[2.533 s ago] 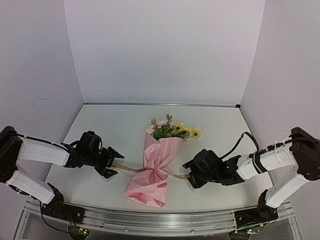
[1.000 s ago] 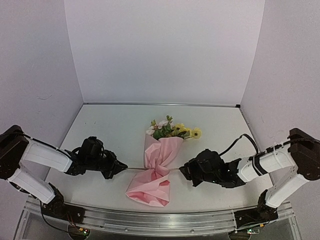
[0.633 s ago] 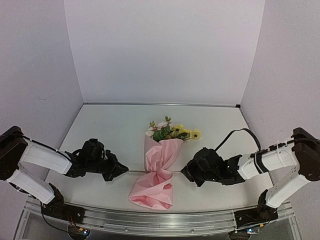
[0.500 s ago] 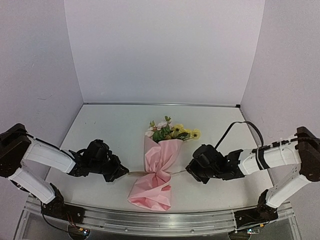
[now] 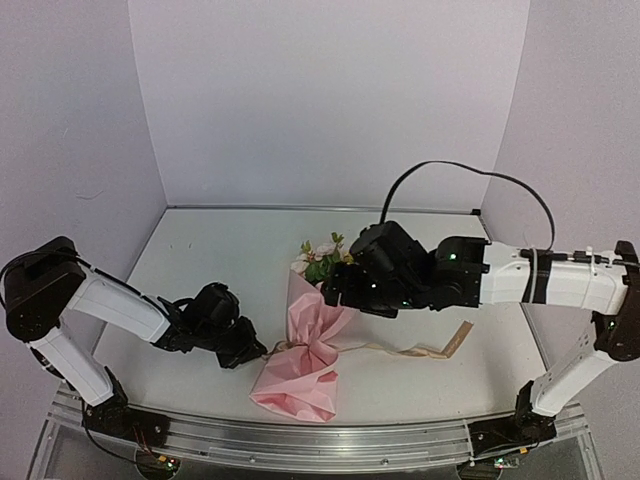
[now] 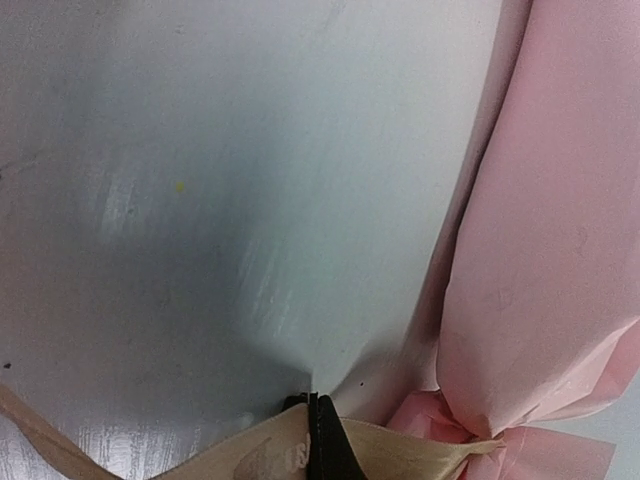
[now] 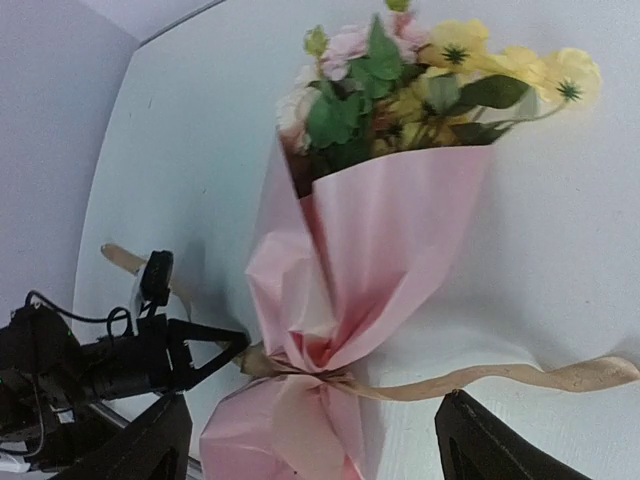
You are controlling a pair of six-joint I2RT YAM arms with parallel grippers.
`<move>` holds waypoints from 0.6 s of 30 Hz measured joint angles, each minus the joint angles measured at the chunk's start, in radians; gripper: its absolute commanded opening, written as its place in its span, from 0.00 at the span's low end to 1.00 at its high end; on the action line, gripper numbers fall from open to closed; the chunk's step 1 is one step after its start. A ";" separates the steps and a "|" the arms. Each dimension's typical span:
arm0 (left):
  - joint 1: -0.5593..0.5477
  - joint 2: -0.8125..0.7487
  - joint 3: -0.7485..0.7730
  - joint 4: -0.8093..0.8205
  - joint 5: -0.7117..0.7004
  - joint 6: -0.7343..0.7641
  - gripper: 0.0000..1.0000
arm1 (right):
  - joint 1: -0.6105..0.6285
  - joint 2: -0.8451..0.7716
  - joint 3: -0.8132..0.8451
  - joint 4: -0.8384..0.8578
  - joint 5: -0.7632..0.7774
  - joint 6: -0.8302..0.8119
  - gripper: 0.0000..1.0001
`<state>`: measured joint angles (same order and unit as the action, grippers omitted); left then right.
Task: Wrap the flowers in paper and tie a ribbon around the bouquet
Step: Adjust the folded bouquet at the center of the board.
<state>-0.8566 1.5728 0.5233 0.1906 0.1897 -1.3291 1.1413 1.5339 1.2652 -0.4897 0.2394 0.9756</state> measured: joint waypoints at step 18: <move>-0.001 0.057 0.066 -0.019 0.019 0.011 0.00 | 0.058 0.177 -0.160 0.002 -0.150 0.049 0.00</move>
<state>-0.8574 1.6295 0.5892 0.1716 0.2085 -1.3178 1.1994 1.7110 1.1055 -0.4878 0.0895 1.0245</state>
